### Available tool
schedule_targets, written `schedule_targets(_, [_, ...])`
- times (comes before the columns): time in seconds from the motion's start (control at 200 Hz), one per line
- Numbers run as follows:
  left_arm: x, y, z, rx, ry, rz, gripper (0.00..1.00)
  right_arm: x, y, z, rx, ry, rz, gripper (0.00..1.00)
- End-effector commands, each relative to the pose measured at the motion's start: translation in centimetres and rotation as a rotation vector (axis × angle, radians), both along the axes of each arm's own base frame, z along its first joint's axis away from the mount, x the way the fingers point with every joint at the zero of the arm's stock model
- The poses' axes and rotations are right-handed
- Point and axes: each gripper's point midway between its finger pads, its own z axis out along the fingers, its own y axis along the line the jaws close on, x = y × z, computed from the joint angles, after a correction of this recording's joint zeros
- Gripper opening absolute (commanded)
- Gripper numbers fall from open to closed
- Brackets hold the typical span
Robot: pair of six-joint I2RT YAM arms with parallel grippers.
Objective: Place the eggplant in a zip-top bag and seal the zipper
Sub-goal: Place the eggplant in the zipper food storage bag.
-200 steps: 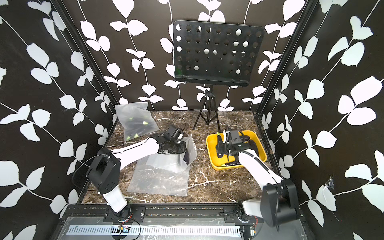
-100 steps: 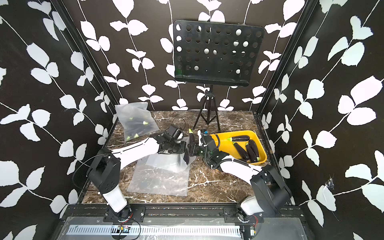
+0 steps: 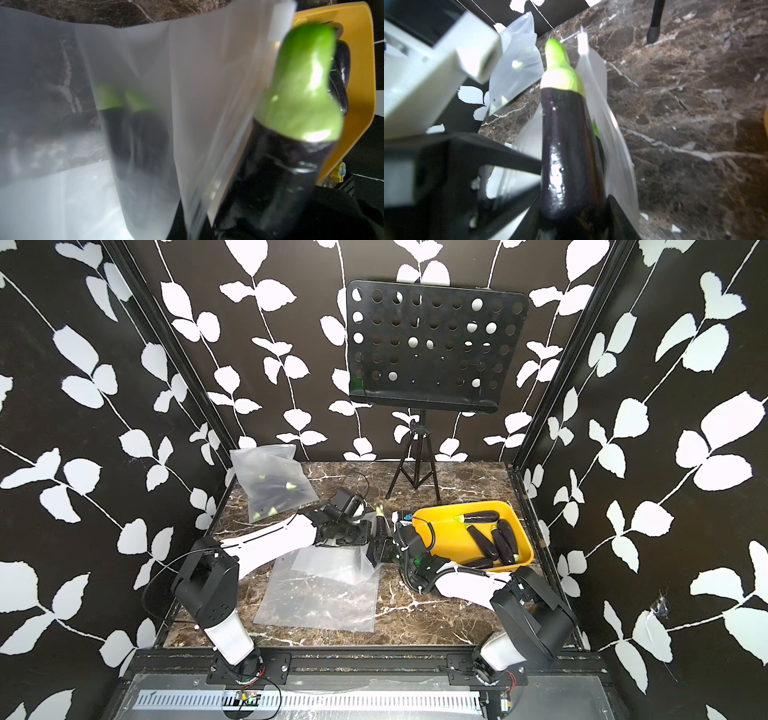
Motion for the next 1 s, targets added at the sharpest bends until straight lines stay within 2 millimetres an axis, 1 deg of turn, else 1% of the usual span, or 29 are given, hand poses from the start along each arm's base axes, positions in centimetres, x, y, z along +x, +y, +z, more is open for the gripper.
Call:
schedule_targets(0.0, [0.5, -0.3, 3.0, -0.055, -0.047, 0.005, 0.0, -0.5, 0.1, 1.2, 0.035, -0.003, -0.016, 0.4])
schedule_targets(0.075, [0.6, -0.4, 2.8, -0.051, -0.045, 0.005, 0.0, -1.1, 0.4, 1.1, 0.029, 0.018, -0.008, 0.4])
schedule_targets(0.155, [0.7, -0.5, 2.7, -0.05, -0.041, 0.006, 0.0, -1.7, 0.1, 0.6, 0.017, 0.053, -0.022, 0.39])
schedule_targets(0.255, [0.9, -0.8, 2.9, -0.058, -0.044, 0.006, 0.0, -2.2, -0.3, 0.0, 0.023, 0.091, -0.038, 0.39])
schedule_targets(0.39, [1.0, -0.8, 3.4, -0.065, -0.056, 0.007, 0.0, -2.2, -0.6, -1.2, -0.008, 0.147, -0.061, 0.39])
schedule_targets(0.51, [1.0, -0.8, 3.2, -0.061, -0.05, 0.006, 0.0, -2.0, -0.6, -1.6, 0.004, 0.173, -0.093, 0.39])
schedule_targets(0.62, [1.0, -0.9, 2.8, -0.061, -0.043, 0.008, 0.0, -1.6, -0.9, -1.5, 0.004, 0.17, -0.125, 0.39])
schedule_targets(0.735, [1.0, -1.0, 2.5, -0.063, -0.035, 0.007, 0.0, -1.7, -0.4, -0.3, 0.017, 0.151, -0.09, 0.38])
schedule_targets(0.83, [1.1, -1.2, 2.2, -0.062, -0.032, 0.003, 0.0, -2.6, 0.1, 0.5, 0.042, 0.144, -0.035, 0.37])
schedule_targets(0.945, [1.4, -1.5, 2.5, -0.069, -0.043, -0.002, 0.0, -3.8, -0.1, 0.0, 0.016, 0.16, 0.003, 0.36])
schedule_targets(0.995, [1.5, -1.5, 2.6, -0.07, -0.045, -0.004, 0.0, -4.0, -0.2, -0.1, 0.012, 0.161, 0.007, 0.36])
